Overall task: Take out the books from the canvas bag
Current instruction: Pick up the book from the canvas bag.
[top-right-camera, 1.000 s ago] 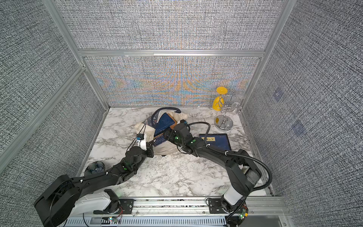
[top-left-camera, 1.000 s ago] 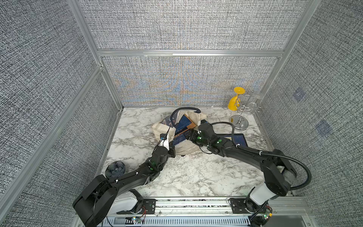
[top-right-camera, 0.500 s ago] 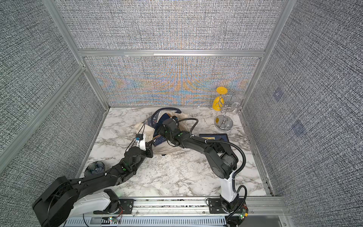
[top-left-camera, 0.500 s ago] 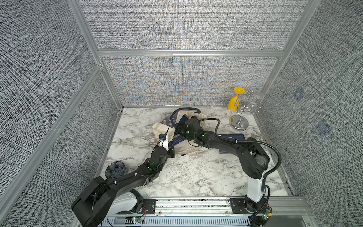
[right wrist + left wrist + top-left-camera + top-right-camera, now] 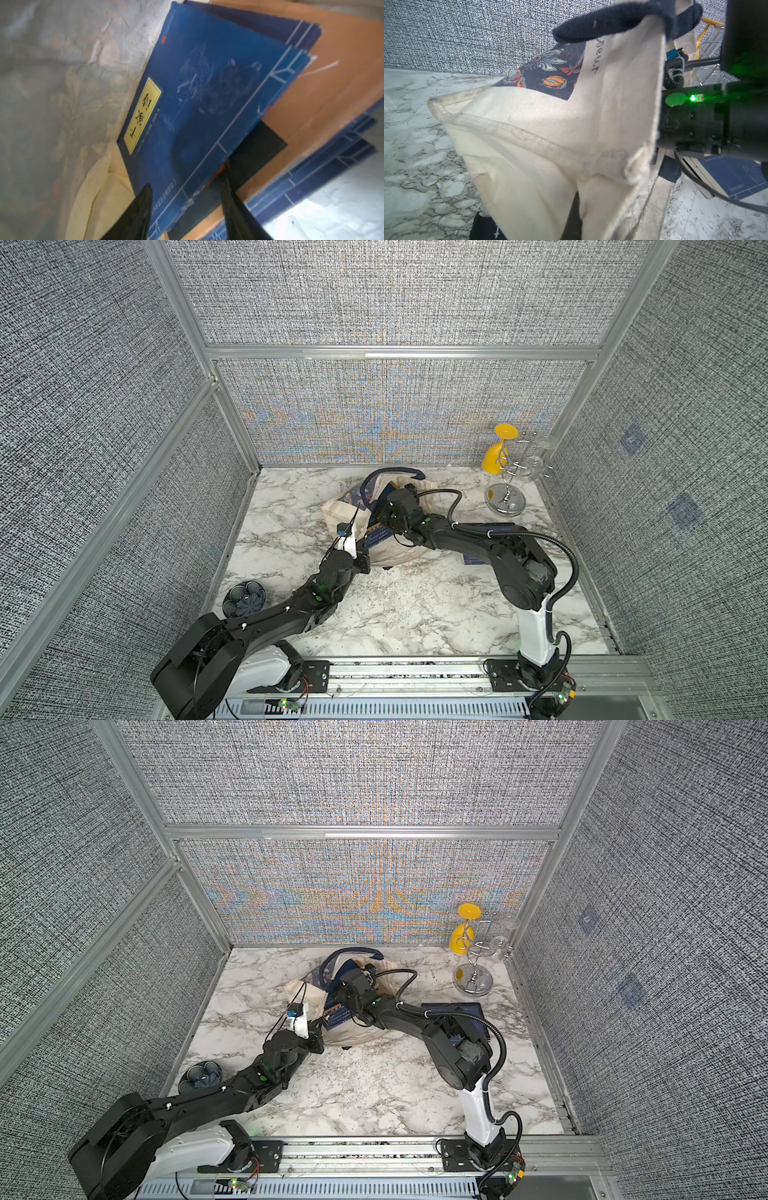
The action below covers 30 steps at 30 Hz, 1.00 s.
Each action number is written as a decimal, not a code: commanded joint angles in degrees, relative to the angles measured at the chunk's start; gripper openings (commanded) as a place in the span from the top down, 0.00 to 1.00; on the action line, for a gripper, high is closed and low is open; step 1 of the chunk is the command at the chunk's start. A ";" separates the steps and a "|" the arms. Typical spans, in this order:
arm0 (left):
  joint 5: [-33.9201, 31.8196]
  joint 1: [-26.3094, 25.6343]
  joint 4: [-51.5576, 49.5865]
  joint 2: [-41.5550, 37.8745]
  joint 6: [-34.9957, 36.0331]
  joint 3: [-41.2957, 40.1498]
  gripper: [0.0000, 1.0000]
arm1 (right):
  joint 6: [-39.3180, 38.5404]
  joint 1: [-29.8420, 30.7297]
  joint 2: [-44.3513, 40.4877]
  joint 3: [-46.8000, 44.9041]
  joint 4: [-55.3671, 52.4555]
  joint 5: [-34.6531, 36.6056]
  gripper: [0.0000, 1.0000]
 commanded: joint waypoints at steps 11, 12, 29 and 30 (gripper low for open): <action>1.05 -0.08 2.50 -0.05 0.56 0.12 1.00 | -2.81 -0.18 2.46 4.39 3.09 1.76 0.61; 0.97 -0.08 2.50 -0.03 0.62 0.13 1.00 | -3.15 -0.18 2.43 4.62 3.47 1.66 0.61; 1.19 -0.08 2.32 -0.22 0.80 0.19 1.00 | -3.96 -0.09 0.83 5.69 4.59 1.12 0.71; 1.18 -0.08 2.25 -0.22 0.80 0.19 1.00 | -4.19 -0.09 0.60 5.70 4.41 1.33 0.71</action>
